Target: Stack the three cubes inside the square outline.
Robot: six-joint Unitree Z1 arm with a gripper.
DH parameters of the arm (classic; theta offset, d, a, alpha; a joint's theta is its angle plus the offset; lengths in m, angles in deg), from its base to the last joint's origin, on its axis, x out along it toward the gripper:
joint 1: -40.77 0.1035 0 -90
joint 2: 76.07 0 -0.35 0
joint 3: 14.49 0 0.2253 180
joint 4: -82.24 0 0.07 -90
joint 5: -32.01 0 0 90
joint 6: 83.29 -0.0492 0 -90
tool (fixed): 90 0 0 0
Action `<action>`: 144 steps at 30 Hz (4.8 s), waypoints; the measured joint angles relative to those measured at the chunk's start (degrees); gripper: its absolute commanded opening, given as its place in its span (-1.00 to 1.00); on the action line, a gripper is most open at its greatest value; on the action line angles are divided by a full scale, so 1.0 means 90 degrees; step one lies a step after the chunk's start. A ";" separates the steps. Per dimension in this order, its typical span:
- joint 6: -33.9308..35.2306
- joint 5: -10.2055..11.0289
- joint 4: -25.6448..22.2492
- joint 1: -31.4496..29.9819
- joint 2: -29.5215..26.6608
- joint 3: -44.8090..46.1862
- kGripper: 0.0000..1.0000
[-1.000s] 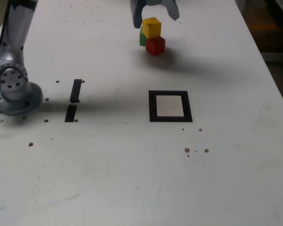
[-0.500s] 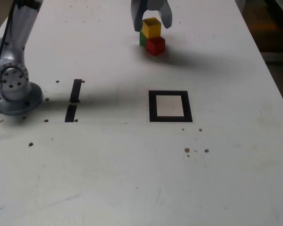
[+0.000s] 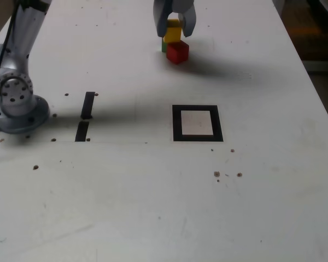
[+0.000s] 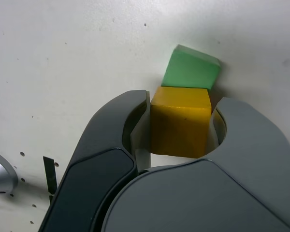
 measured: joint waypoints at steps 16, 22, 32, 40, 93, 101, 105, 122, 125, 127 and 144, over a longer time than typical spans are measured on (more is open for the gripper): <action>0.0429 -0.0492 -0.0143 -0.1228 0.0145 -0.0610 -0.40; 0.0717 -0.0499 -0.0135 -0.1588 0.0452 -0.0602 -0.40; 0.0766 -0.0506 -0.0083 -0.1625 0.0686 -0.0585 -0.01; 0.0705 -0.0570 -0.0066 -0.1624 0.0873 -0.0577 0.76; 0.2403 -0.0928 0.1252 0.0008 0.0231 0.1317 0.55; 0.2444 -0.0715 0.1306 0.0217 0.0250 0.1258 -0.06; 0.2472 -0.0658 0.1316 0.0234 0.0250 0.1196 -0.27; 0.2554 -0.0630 0.0150 -0.0710 -0.0781 0.0928 -0.48; 0.2793 -0.0679 0.0033 -0.1345 -0.1313 0.1130 -0.48; 0.2951 -0.0738 0.0012 -0.1762 -0.1481 0.1230 -0.48; 0.3210 -0.1268 0.0728 -0.3421 -0.0578 0.1461 -0.48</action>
